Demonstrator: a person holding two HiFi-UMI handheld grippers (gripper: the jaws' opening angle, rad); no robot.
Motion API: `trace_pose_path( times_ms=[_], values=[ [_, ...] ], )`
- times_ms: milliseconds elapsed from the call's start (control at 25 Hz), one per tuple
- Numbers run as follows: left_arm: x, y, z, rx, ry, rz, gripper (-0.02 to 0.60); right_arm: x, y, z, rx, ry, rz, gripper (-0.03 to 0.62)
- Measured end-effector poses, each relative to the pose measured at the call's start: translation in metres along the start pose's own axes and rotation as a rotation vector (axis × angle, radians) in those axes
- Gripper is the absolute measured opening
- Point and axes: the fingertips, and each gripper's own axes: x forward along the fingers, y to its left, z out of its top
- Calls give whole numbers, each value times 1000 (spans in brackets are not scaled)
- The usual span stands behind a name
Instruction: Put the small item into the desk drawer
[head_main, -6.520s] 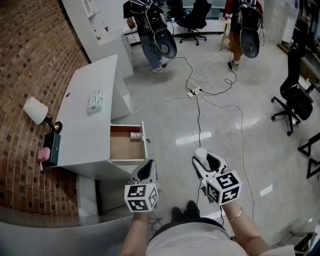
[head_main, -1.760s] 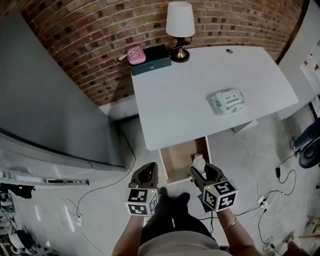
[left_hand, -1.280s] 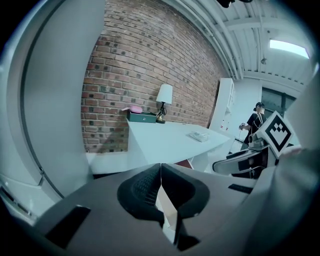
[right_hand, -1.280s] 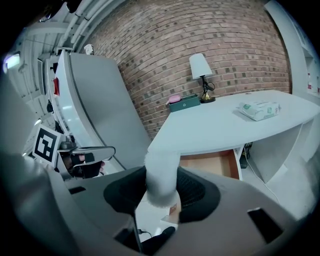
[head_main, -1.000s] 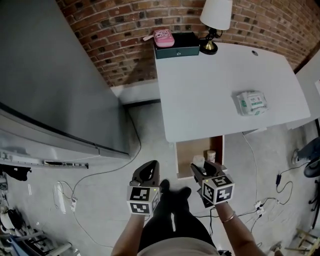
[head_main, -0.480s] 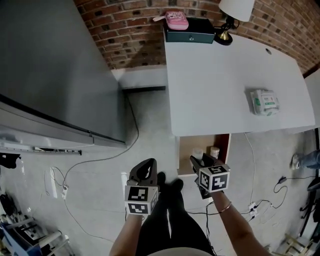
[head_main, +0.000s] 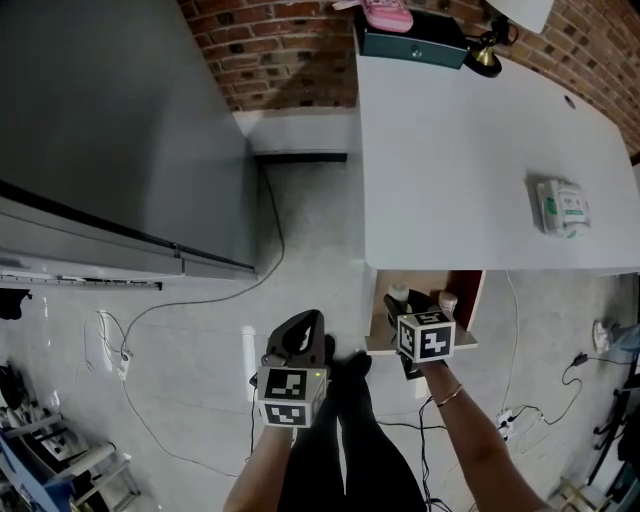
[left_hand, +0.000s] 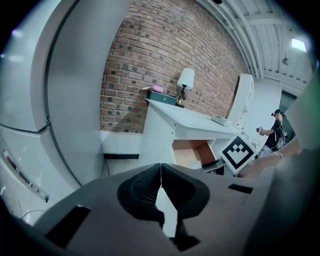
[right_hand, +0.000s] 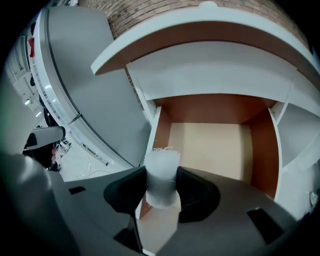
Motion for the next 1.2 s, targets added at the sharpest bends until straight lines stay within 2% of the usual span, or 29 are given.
trace_pose_path(
  times_ms=[520, 1200],
  values=[
    [31, 32, -33, -56, 27, 45, 21, 88, -40, -12, -18, 91, -77, 183],
    [40, 58, -44, -111, 40, 75, 23, 127, -50, -23, -3, 171, -123, 183]
  ],
)
